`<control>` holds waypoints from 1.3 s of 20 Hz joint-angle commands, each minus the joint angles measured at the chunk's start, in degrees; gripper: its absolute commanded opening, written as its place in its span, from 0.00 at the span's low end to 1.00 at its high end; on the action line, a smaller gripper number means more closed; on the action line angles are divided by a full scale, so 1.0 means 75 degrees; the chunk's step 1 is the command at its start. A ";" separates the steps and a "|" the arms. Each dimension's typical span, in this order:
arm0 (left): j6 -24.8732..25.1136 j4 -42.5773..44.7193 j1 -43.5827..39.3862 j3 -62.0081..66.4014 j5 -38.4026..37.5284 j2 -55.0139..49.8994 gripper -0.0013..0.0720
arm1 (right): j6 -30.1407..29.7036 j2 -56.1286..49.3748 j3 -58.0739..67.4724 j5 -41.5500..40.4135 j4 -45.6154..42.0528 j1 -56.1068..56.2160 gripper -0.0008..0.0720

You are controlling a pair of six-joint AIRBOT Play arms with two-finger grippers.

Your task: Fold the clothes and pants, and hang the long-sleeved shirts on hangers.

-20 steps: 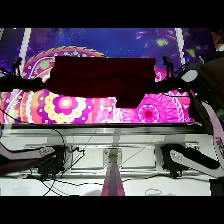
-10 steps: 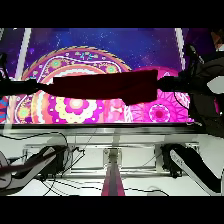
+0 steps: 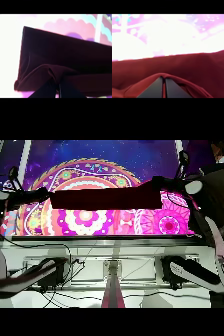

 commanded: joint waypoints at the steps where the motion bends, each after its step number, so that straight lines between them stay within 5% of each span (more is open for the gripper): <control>1: 0.0000 -0.0460 -0.0402 -0.0015 0.1574 -0.0901 0.04 | 0.0000 -0.1003 0.0055 -0.1274 0.0067 0.0023 0.03; 2: 0.0003 -0.0522 -0.0495 -0.0015 0.1848 -0.1107 0.06 | 0.0000 -0.1131 0.0055 -0.1527 0.0073 0.0023 0.03; 3: 0.0055 -0.0522 -0.0565 -0.0012 0.2052 -0.1297 0.19 | -0.0003 -0.1186 0.0055 -0.1722 0.0073 0.0023 0.08; 5: 0.0527 -0.0516 -0.0589 -0.0012 0.2154 -0.1504 0.90 | -0.0003 -0.1192 0.0055 -0.1920 0.0067 0.0023 0.62; 6: 0.0664 -0.0460 -0.0565 -0.0012 0.2151 -0.1515 0.97 | -0.0003 -0.1192 0.0055 -0.1909 0.0067 0.0023 0.65; 16: 0.0455 0.0580 0.0300 0.0417 0.0662 -0.1900 0.95 | -0.0006 -0.1192 0.0055 -0.1105 0.0064 0.0023 0.65; 20: 0.0455 0.0606 -0.0029 0.1635 -0.0889 -0.3095 0.95 | -0.0032 -0.1192 0.0058 -0.0731 0.0050 0.0023 0.65; 22: 0.0463 0.0606 -0.0178 0.2186 -0.1448 -0.3654 0.94 | -0.0143 -0.1192 0.0058 -0.0577 0.0000 0.0023 0.54; 24: 0.0659 0.0603 -0.0347 0.2675 -0.1985 -0.4033 0.64 | -0.0656 -0.1195 0.0128 -0.0364 0.0003 0.0023 0.22; 26: 0.1545 0.0609 -0.0592 0.3010 -0.2524 -0.4100 0.30 | -0.0758 -0.1195 0.0350 -0.0108 0.0003 0.0023 0.18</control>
